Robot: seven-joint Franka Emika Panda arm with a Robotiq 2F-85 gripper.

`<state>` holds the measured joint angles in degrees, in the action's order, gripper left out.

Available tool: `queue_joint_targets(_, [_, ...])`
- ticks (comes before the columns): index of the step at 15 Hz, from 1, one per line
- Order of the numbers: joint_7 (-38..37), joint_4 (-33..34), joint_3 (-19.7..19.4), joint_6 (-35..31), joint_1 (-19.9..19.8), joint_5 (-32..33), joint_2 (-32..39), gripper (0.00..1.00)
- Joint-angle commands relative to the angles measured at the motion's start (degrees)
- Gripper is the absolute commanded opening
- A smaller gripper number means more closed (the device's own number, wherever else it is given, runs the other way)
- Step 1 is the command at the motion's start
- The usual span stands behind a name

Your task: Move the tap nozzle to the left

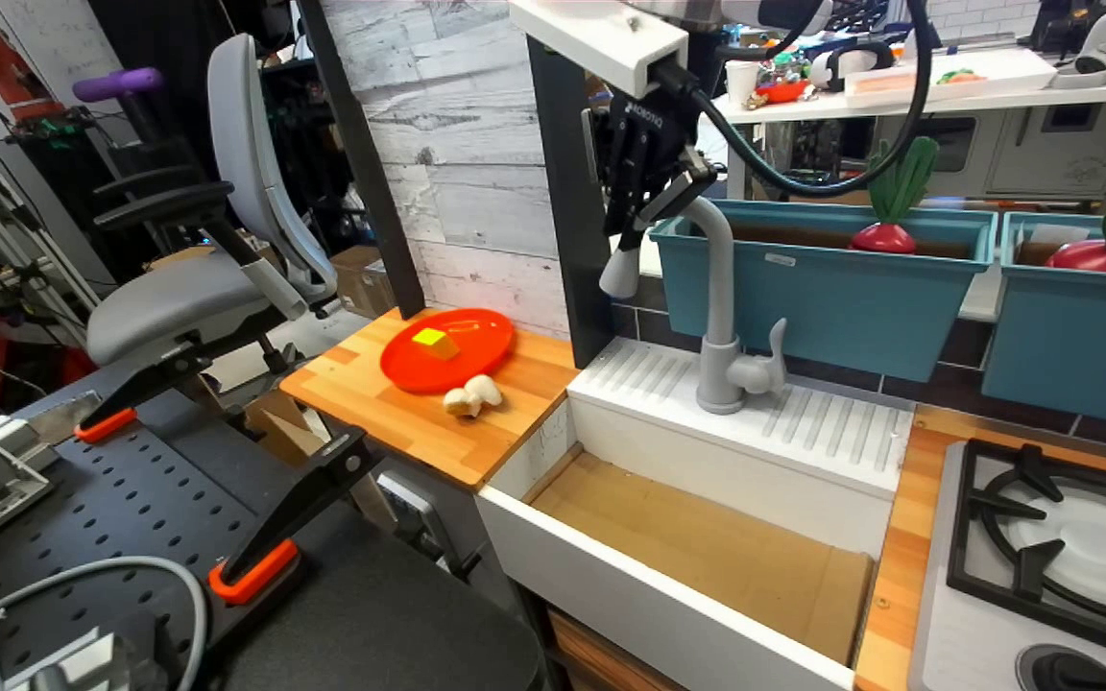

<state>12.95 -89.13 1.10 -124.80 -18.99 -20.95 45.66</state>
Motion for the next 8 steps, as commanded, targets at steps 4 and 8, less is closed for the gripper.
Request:
queue_joint_targets(4, [0.92,2.17,2.44,-2.14,0.01,-2.72,0.4,0.48])
queue_joint_targets(8, [2.09,-0.84,1.91,-2.04,0.39,-1.08,-1.4,0.71])
